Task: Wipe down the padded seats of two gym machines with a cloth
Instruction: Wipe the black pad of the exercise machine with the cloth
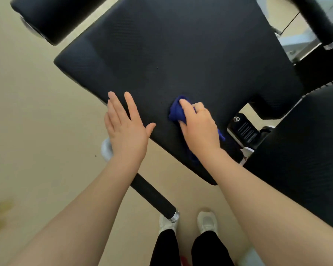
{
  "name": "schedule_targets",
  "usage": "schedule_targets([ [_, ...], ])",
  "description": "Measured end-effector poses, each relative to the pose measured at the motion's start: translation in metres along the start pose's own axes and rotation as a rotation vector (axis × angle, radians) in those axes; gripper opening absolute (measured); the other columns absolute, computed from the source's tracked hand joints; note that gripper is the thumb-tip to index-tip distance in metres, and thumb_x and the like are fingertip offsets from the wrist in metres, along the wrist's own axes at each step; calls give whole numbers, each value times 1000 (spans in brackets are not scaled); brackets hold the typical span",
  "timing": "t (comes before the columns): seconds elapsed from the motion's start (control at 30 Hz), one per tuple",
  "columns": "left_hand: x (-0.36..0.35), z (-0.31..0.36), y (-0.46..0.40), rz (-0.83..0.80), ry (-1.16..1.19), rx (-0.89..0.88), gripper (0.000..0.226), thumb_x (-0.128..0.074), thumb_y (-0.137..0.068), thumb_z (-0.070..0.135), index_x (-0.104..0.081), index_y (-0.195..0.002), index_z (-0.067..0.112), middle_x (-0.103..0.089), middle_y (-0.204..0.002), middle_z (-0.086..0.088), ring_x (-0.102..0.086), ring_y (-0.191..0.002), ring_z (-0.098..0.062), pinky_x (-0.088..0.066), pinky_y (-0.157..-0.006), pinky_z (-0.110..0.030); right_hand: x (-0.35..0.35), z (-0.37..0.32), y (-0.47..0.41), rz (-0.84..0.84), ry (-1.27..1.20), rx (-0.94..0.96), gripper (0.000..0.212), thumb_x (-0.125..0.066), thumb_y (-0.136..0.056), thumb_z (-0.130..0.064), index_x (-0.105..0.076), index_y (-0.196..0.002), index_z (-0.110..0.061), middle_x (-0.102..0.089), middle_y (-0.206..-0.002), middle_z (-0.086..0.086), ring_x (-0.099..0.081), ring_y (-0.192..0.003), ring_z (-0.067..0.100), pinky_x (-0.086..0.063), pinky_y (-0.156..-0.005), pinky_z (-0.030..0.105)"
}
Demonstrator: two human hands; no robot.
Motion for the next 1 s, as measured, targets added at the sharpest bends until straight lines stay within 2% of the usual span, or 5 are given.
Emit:
schedule_targets([
  [0.17,11,-3,-4,-32,192,106,110,-66,-82,39,18,-145,7,13,-152,-31,-4,-144,-39,-11,-116,-40,-5,-19,-2,-119,220,515,49,-56,-87,-10,-43,-134,-15,-55,-108,16,-55,-87,32,-41,-63,37],
  [0.37,10,-17,-1,-53,375,42,123,-78,-71,35,18,-146,19,17,-155,-19,-13,-144,-33,-25,-115,-38,15,-5,-34,39,99,41,44,-46,-93,-14,-44,-136,-25,-48,-119,13,-48,-98,33,-40,-71,40],
  [0.6,10,-36,0,-15,470,-1,115,-77,-74,23,12,-148,17,9,-158,-9,-17,-144,-24,-40,-104,-38,-18,-64,-4,-228,211,674,47,-64,-76,-6,-53,-120,-19,-57,-101,13,-52,-73,26,-38,-54,31],
  [0.83,17,-43,-8,54,405,32,111,-76,-74,30,3,-149,13,-14,-151,-4,-36,-129,-18,-44,-87,-31,12,-32,-58,126,135,79,51,-45,-87,-6,-49,-129,-35,-48,-121,10,-48,-90,34,-33,-65,36],
  [1.0,17,-45,-11,58,383,44,105,-74,-76,23,1,-149,12,-16,-150,-5,-41,-125,-20,-42,-73,-29,-23,-74,1,-20,126,523,53,-72,-60,-2,-65,-109,-20,-59,-84,12,-45,-55,26,-28,-50,28],
])
Point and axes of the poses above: each hand's wrist, its own y-axis away from the middle knuckle, its own x-axis out of the back of the hand, z = x × y, the point moved 3 cm from there along -y, towards the middle knuckle
